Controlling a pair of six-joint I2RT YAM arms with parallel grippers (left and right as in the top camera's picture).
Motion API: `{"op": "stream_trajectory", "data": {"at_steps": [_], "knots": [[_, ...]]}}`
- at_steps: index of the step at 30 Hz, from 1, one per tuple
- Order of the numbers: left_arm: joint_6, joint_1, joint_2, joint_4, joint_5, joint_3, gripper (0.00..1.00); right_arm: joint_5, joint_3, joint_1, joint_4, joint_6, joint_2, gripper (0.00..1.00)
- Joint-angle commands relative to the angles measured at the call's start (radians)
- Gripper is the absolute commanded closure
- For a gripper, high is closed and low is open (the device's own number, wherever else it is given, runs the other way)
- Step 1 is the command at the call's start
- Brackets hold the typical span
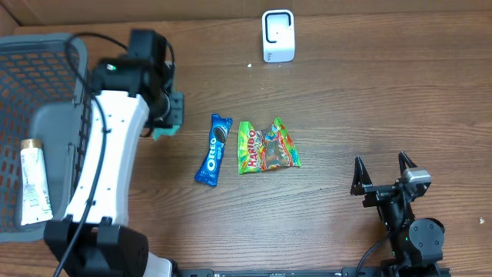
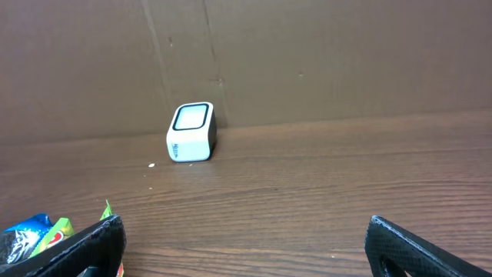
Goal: Scan the item barcode
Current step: 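Place the teal item on the table left of the Oreo pack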
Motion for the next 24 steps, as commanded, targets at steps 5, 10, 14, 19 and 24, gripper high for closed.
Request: {"op": "stream_trajectory", "data": {"at_steps": [5,10,14,19,24], "knots": [[0.001,-0.004,-0.011,0.296,-0.028,-0.357,0.96,-0.005,-0.011,0.004,0.008,-0.001,-0.012,0.00],[0.000,-0.004,-0.011,0.440,-0.028,-0.496,0.59,-0.005,-0.011,0.004,0.008,-0.001,-0.012,0.00],[0.000,-0.004,-0.012,0.472,-0.028,-0.514,0.41,-0.005,-0.011,0.004,0.008,-0.001,-0.012,0.00],[-0.053,-0.004,-0.016,0.360,-0.024,-0.343,0.39,-0.005,-0.011,0.004,0.008,-0.001,-0.012,0.00],[-0.065,-0.003,-0.024,0.113,-0.025,0.048,0.40,-0.005,-0.011,0.004,0.008,-0.001,-0.012,0.00]]}}
